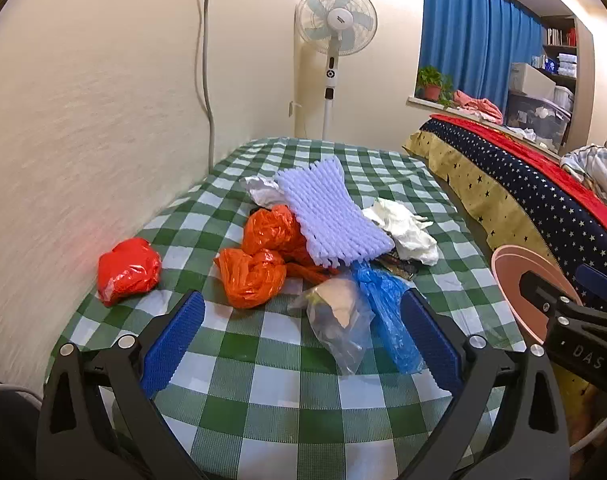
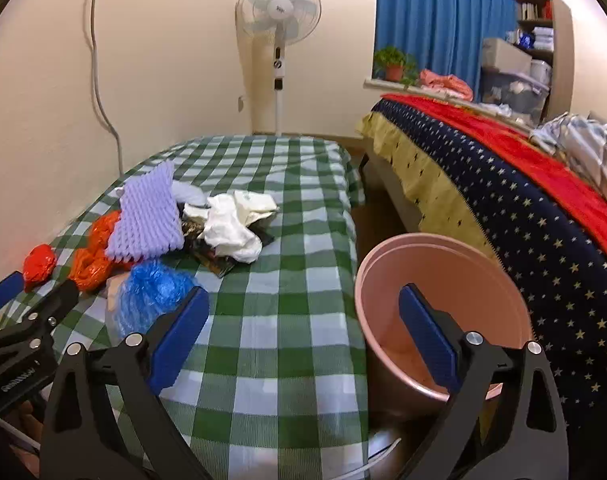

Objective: Collect trash

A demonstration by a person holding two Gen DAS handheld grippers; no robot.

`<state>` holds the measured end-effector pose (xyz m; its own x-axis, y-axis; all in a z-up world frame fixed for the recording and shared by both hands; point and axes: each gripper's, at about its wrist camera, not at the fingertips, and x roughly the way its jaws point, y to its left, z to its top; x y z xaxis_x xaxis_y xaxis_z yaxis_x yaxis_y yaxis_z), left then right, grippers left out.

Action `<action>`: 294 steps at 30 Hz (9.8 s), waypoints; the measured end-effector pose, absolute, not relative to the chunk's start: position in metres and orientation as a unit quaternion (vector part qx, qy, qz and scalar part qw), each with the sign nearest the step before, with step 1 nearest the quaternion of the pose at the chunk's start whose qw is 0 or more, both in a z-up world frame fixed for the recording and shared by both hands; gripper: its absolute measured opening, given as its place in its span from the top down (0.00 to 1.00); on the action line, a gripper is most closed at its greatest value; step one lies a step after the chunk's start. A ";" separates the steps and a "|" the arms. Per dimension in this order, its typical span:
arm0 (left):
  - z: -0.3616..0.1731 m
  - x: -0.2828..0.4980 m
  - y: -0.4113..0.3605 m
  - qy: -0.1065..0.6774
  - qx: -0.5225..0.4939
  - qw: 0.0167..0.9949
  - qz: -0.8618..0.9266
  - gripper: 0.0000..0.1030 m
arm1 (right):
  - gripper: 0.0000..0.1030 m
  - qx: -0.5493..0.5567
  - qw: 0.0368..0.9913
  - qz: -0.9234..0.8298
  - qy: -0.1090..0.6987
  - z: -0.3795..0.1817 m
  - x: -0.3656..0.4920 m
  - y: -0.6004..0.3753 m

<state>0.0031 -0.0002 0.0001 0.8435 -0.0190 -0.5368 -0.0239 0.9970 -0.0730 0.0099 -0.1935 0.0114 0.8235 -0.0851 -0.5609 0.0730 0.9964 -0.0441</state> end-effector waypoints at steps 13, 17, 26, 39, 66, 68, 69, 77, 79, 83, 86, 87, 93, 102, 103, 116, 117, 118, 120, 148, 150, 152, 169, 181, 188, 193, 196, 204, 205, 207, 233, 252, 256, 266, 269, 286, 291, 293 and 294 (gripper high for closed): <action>0.000 0.001 -0.001 0.283 -0.042 0.958 -0.008 0.09 | 0.10 -0.015 0.951 -0.034 0.308 0.012 0.010 -0.193; 0.000 0.002 0.000 0.284 -0.046 0.958 -0.009 0.09 | 0.10 -0.014 0.952 -0.037 0.305 0.013 0.010 -0.194; 0.000 0.001 0.000 0.283 -0.045 0.958 -0.011 0.09 | 0.10 -0.015 0.952 -0.036 0.304 0.014 0.010 -0.194; 0.000 0.001 -0.002 0.283 -0.043 0.958 -0.012 0.09 | 0.13 -0.016 0.953 -0.034 0.302 0.014 0.009 -0.193; -0.009 0.019 0.025 0.307 -0.083 0.948 0.029 0.32 | 0.38 0.048 0.942 0.102 0.316 -0.002 0.030 -0.166; -0.011 0.025 0.030 0.309 -0.089 0.946 0.037 0.32 | 0.37 0.053 0.937 0.122 0.324 -0.007 0.035 -0.160; -0.012 0.027 0.033 0.310 -0.091 0.945 0.041 0.32 | 0.36 0.053 0.934 0.131 0.329 -0.009 0.037 -0.155; -0.021 0.051 0.050 0.324 -0.111 0.938 0.058 0.40 | 0.32 0.032 0.919 0.170 0.354 -0.022 0.049 -0.131; -0.023 0.054 0.051 0.327 -0.112 0.936 0.058 0.41 | 0.32 0.025 0.915 0.170 0.365 -0.028 0.054 -0.129; -0.028 0.060 0.052 0.334 -0.114 0.934 0.059 0.45 | 0.35 0.017 0.907 0.173 0.382 -0.037 0.060 -0.124; -0.032 0.065 0.055 0.344 -0.121 0.929 0.059 0.50 | 0.45 0.016 0.904 0.178 0.388 -0.039 0.061 -0.122; -0.034 0.068 0.057 0.349 -0.125 0.927 0.060 0.50 | 0.46 0.017 0.903 0.180 0.390 -0.040 0.061 -0.122; -0.043 0.076 0.056 0.370 -0.137 0.918 0.047 0.53 | 0.77 0.021 0.898 0.179 0.401 -0.042 0.064 -0.126; -0.044 0.076 0.055 0.375 -0.149 0.915 0.027 0.84 | 0.99 0.019 0.906 0.179 0.384 -0.026 0.062 -0.131; -0.043 0.074 0.056 0.373 -0.150 0.915 0.026 0.85 | 0.99 0.021 0.907 0.177 0.381 -0.023 0.061 -0.133; -0.002 0.039 0.050 0.308 -0.103 0.945 0.036 0.94 | 0.99 0.028 0.934 0.151 0.323 0.024 0.039 -0.155; 0.000 0.037 0.051 0.305 -0.103 0.946 0.036 0.94 | 0.99 0.027 0.936 0.148 0.319 0.027 0.036 -0.158; 0.002 0.035 0.051 0.302 -0.104 0.947 0.036 0.94 | 0.99 0.027 0.937 0.146 0.317 0.029 0.034 -0.160; 0.006 0.030 0.052 0.295 -0.102 0.949 0.038 0.94 | 0.99 0.029 0.940 0.137 0.311 0.035 0.028 -0.166; 0.083 -0.002 -0.023 0.227 -0.039 0.970 -0.077 0.94 | 0.99 0.076 0.965 -0.004 0.253 0.118 -0.032 -0.321; 0.086 0.001 -0.039 0.227 -0.041 0.968 -0.096 0.94 | 0.99 0.058 0.965 -0.010 0.255 0.123 -0.037 -0.331; 0.087 0.004 -0.055 0.226 -0.041 0.967 -0.114 0.94 | 0.99 0.043 0.967 -0.018 0.252 0.129 -0.038 -0.341; 0.066 0.037 -0.171 0.251 -0.008 0.944 -0.213 0.94 | 0.99 0.057 0.959 -0.075 0.267 0.094 -0.010 -0.379; 0.042 0.062 -0.206 0.285 0.001 0.921 -0.267 0.94 | 0.94 0.076 0.950 -0.094 0.287 0.082 0.006 -0.390; 0.038 0.064 -0.196 0.288 -0.009 0.920 -0.266 0.67 | 0.46 0.082 0.949 -0.114 0.283 0.082 0.005 -0.393; 0.042 0.054 -0.175 0.282 -0.011 0.927 -0.245 0.67 | 0.46 0.078 0.951 -0.109 0.280 0.085 0.002 -0.390; 0.046 0.047 -0.158 0.278 -0.012 0.933 -0.230 0.67 | 0.46 0.076 0.954 -0.101 0.274 0.088 0.000 -0.386; 0.050 0.026 -0.106 0.268 -0.016 0.946 -0.181 0.67 | 0.47 0.055 0.962 -0.074 0.257 0.095 -0.008 -0.365; 0.049 0.024 -0.099 0.268 -0.018 0.947 -0.174 0.67 | 0.47 0.052 0.964 -0.069 0.252 0.097 -0.009 -0.361; 0.048 0.021 -0.085 0.270 -0.024 0.949 -0.160 0.67 | 0.48 0.052 0.966 -0.060 0.245 0.101 -0.010 -0.355; -0.024 0.042 -0.011 0.318 -0.060 0.946 -0.029 0.64 | 0.73 0.056 0.961 0.103 0.252 0.038 0.084 -0.239; -0.046 0.055 -0.012 0.362 -0.076 0.929 -0.029 0.51 | 0.55 0.062 0.923 0.146 0.349 -0.031 0.153 -0.207; -0.049 0.058 -0.012 0.367 -0.077 0.926 -0.034 0.51 | 0.55 0.068 0.915 0.148 0.369 -0.041 0.161 -0.206; -0.050 0.061 -0.013 0.372 -0.079 0.924 -0.045 0.74 | 0.79 0.061 0.900 0.172 0.395 -0.051 0.168 -0.197; -0.050 0.060 -0.012 0.372 -0.081 0.924 -0.045 0.77 | 0.90 0.057 0.899 0.181 0.395 -0.050 0.166 -0.194; -0.033 0.049 -0.006 0.351 -0.087 0.931 -0.044 0.81 | 0.95 0.026 0.925 0.163 0.341 0.006 0.118 -0.208; -0.027 0.045 -0.007 0.342 -0.083 0.935 -0.045 0.81 | 0.95 0.020 0.931 0.152 0.331 0.020 0.099 -0.216; -0.025 0.043 -0.007 0.339 -0.081 0.936 -0.045 0.81 | 0.95 0.020 0.933 0.147 0.327 0.024 0.090 -0.219; -0.024 0.041 -0.007 0.338 -0.080 0.937 -0.045 0.81 | 0.95 0.018 0.935 0.144 0.323 0.027 0.084 -0.221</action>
